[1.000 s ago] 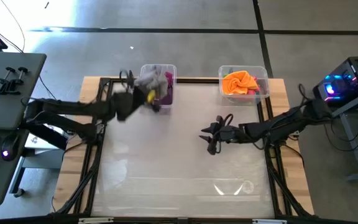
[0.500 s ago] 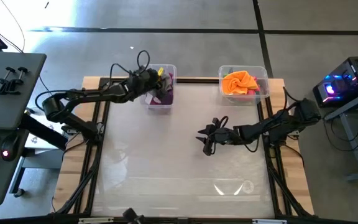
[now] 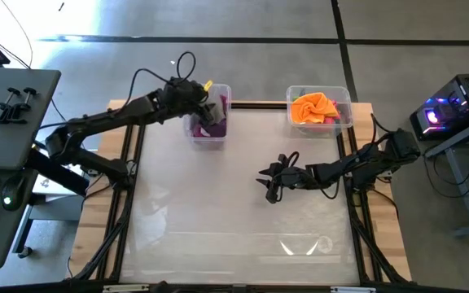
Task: Sort towels by color in basket
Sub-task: Put the gray towel into the left transparent bin
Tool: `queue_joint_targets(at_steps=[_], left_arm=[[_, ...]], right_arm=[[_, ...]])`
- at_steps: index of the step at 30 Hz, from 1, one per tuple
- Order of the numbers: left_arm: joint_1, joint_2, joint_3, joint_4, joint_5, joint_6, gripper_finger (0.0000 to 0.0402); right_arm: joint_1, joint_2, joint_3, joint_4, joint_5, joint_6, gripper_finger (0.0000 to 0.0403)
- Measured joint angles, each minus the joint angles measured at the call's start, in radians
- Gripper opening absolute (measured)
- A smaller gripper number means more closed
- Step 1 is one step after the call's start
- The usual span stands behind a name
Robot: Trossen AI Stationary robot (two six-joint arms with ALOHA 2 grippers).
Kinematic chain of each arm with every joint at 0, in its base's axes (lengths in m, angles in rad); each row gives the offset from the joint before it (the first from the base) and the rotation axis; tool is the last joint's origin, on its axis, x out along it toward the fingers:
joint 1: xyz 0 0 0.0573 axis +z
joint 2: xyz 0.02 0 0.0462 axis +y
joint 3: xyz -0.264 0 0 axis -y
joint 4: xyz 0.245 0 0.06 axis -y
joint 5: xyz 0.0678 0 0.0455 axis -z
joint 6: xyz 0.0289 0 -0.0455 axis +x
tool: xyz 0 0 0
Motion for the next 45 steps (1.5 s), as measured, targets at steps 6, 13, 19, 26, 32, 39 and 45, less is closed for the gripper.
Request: queue_joint_targets(at_steps=[6,13,19,26,32,39,45], left_arm=[[0.021,0.01,0.012,-0.051,0.017,0.006,0.0202],[0.076,0.147,0.011,-0.066,0.026,-0.005,0.0146],[0.104,0.275,0.011,-0.025,0.102,-0.024,0.0102],[0.101,0.308,0.013,0.042,0.187,-0.011,0.0079],[0.079,0.198,0.055,0.011,0.194,-0.01,0.0079],[0.038,0.032,0.062,-0.13,0.06,-0.033,0.0073],[0.108,0.048,0.062,-0.256,-0.139,-0.079,0.0031]], right_arm=[[0.0,0.0,0.0,-0.001,0.0,0.0,0.0138],[0.0,0.0,0.0,0.0,0.0,0.001,0.0138],[0.0,0.0,0.0,-0.001,0.0,0.0,0.0138],[0.0,0.0,0.0,-0.001,0.0,0.003,0.0138],[0.0,0.0,0.0,-0.001,0.0,0.003,0.0138],[0.0,0.0,0.0,0.0,0.002,0.0,0.0138],[-0.002,0.0,0.0,0.007,0.01,0.0,0.0138]])
